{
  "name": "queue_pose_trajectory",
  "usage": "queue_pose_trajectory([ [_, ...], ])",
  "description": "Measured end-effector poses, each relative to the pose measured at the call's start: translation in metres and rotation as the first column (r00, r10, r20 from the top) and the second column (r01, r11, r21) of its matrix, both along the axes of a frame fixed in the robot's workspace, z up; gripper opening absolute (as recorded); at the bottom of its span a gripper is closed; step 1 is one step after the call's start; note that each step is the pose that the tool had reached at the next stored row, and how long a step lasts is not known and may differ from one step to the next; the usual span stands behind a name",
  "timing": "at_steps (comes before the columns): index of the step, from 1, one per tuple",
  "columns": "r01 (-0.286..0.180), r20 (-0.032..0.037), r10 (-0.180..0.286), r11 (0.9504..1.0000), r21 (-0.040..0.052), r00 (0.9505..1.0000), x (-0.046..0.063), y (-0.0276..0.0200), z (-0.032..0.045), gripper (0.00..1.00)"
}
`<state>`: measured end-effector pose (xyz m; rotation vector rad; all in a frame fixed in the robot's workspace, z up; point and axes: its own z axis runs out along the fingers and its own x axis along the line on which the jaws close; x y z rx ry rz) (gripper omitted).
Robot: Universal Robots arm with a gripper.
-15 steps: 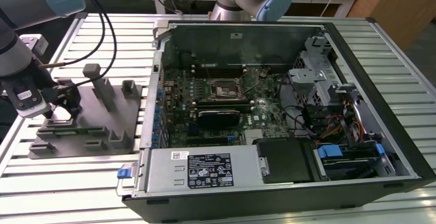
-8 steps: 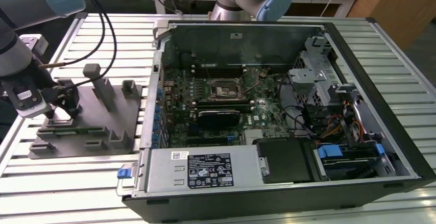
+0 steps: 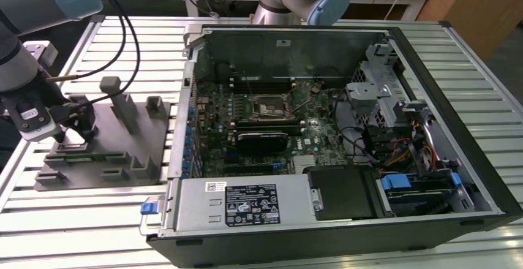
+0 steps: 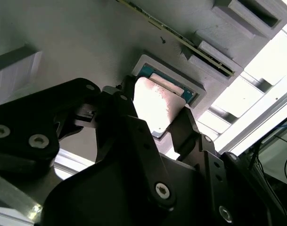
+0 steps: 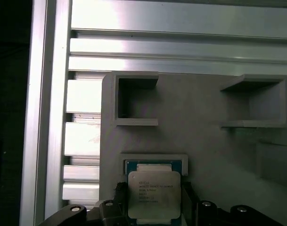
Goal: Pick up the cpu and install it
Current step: 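Pick up the cpu and move it towards the insertion slot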
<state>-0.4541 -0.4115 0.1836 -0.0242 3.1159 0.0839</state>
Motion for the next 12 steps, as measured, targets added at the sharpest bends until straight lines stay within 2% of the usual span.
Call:
queue_pose_trajectory([
  [12,0.0,-0.0003,0.0,1.0,-0.0002,1.0,-0.0001,0.0,0.0107,0.54],
])
